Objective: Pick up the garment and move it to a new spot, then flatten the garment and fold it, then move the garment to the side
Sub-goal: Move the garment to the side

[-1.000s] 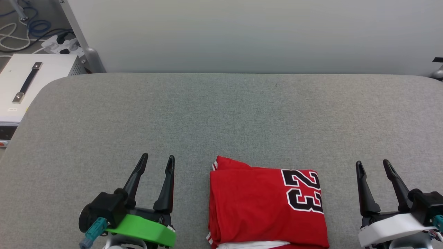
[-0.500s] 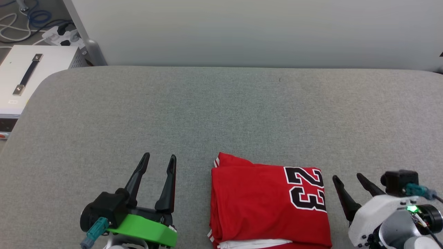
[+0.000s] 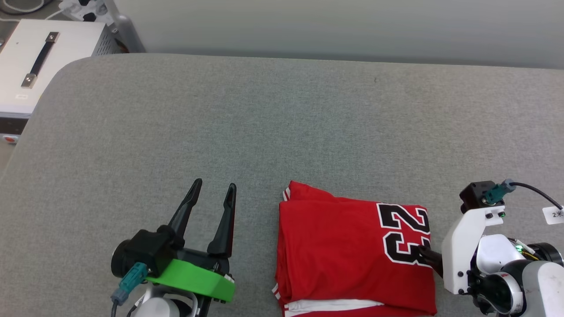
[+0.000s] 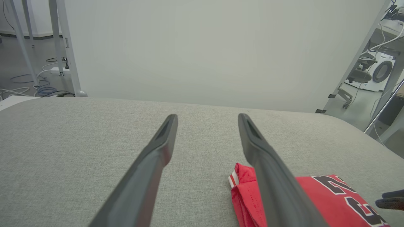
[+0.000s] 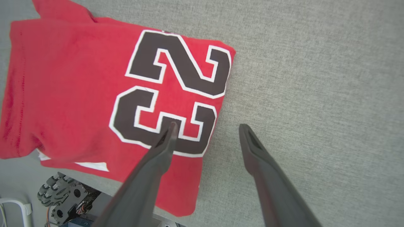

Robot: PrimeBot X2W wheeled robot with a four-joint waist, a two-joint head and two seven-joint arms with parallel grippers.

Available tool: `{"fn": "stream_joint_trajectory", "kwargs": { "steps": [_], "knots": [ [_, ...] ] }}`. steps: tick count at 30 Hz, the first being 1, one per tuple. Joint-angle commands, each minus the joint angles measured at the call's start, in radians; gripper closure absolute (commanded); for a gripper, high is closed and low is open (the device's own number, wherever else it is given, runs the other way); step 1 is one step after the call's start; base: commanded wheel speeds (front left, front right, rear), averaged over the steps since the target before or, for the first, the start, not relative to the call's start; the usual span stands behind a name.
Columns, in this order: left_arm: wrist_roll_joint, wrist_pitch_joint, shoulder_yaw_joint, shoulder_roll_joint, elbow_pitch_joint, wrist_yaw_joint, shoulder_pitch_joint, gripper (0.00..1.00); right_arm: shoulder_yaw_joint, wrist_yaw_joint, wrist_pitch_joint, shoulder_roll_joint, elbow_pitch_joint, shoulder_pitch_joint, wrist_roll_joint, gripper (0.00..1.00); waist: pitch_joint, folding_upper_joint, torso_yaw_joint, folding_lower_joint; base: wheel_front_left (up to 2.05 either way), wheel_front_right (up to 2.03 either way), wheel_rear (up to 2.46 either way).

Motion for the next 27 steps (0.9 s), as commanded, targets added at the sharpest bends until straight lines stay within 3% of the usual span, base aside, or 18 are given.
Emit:
{"fn": "stream_joint_trajectory", "kwargs": {
  "steps": [1,15,16,17,18,27],
  "knots": [
    [0.004,-0.006,-0.002,-0.002,0.002,-0.003,-0.021,0.0,-0.003,-0.001,0.01,0.009,0.011,-0.012,-0.012,0.0,0.029,-0.0001,0.027,0.0,0.0,0.0,0.0],
    [0.003,-0.006,-0.016,-0.002,0.006,-0.003,-0.055,0.0,0.024,-0.001,-0.006,0.058,0.174,-0.009,-0.013,0.0,0.075,-0.0001,0.087,0.0,0.0,0.0,0.0],
    [0.003,-0.006,-0.017,-0.002,0.006,-0.003,-0.055,0.0,0.028,-0.001,-0.009,0.059,0.185,-0.006,-0.008,0.06,0.074,-0.0001,0.088,0.0,0.0,0.0,0.0],
    [0.003,-0.006,-0.016,-0.002,0.007,-0.003,-0.055,0.0,0.035,-0.001,-0.016,0.06,0.194,-0.004,-0.003,0.72,0.074,-0.0001,0.089,0.0,0.0,0.0,0.0],
    [0.004,-0.006,-0.016,-0.003,0.007,-0.003,-0.055,0.0,0.04,-0.001,-0.023,0.06,0.201,-0.003,0.0,1.0,0.073,-0.0001,0.089,0.0,0.0,0.0,0.0],
    [0.004,-0.006,-0.015,0.007,0.005,-0.003,-0.043,0.0,0.169,-0.001,-0.186,-0.083,0.17,-0.055,0.01,1.0,0.037,-0.0001,0.02,0.0,0.0,0.0,0.0]
  ]
}}
